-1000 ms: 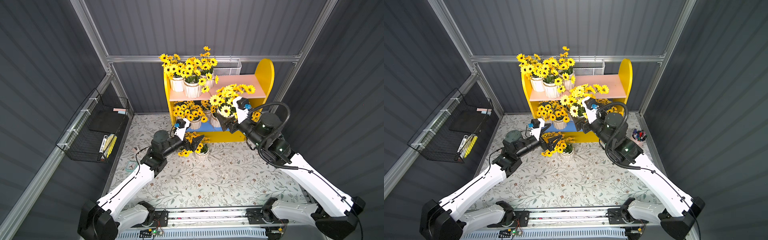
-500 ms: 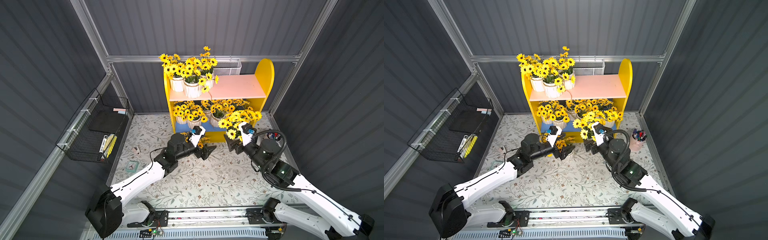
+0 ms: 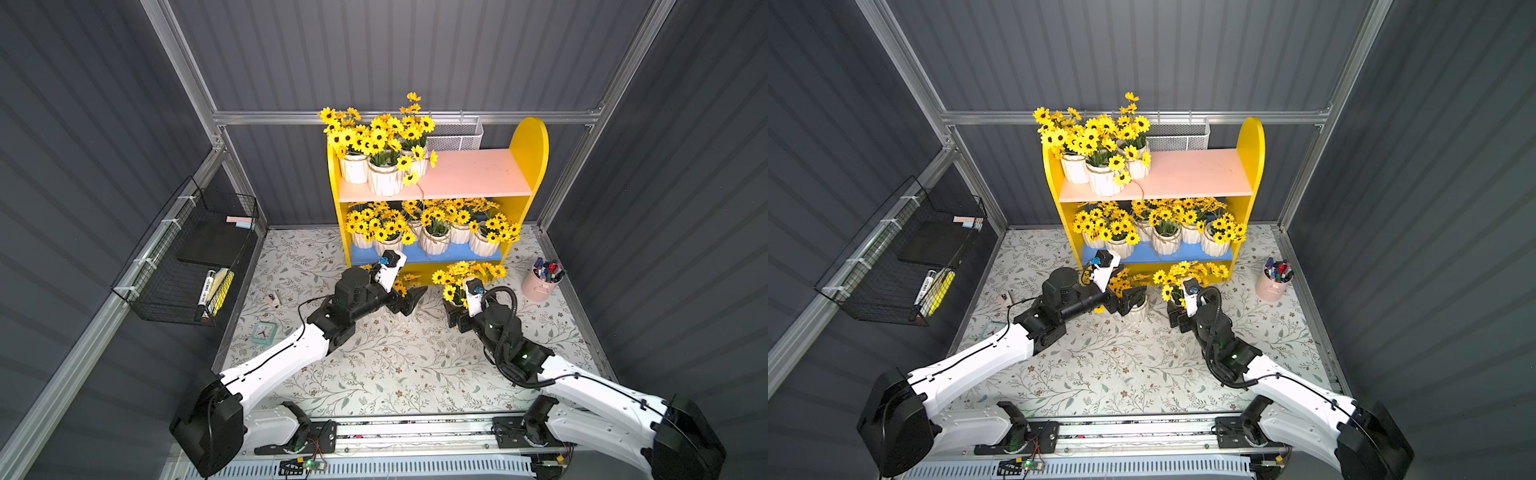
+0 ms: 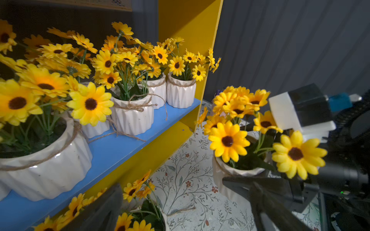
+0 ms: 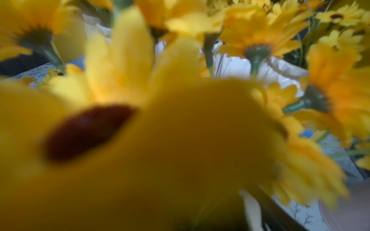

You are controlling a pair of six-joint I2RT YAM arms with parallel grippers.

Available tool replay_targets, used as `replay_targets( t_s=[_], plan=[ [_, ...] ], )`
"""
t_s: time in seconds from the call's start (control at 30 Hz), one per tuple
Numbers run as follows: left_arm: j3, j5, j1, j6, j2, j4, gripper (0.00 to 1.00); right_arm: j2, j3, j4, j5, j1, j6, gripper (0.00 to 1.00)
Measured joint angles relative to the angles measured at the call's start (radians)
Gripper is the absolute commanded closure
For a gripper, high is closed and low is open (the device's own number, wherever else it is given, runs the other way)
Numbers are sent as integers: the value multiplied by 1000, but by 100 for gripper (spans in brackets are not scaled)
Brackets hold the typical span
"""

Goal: Take the sunflower pots off the shelves
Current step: Place the sunflower pot at the center of the board.

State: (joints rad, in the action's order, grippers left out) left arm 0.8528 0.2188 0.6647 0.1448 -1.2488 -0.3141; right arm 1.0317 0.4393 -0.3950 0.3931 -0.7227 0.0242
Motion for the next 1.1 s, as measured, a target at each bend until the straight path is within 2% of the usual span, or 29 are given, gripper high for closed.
replay_targets(
  t_s=[0.27,0.47,1.1],
  plan=[
    [-12,-49,0,-29,27,10,1,308,-29,-342,45,0,24,100],
    [-16,-60,0,-45,43,21,0,480,-24,-493,68,23,24,100],
    [-25,-63,0,-68,53,26,1,710,-4,-668,85,28,117,100]
  ],
)
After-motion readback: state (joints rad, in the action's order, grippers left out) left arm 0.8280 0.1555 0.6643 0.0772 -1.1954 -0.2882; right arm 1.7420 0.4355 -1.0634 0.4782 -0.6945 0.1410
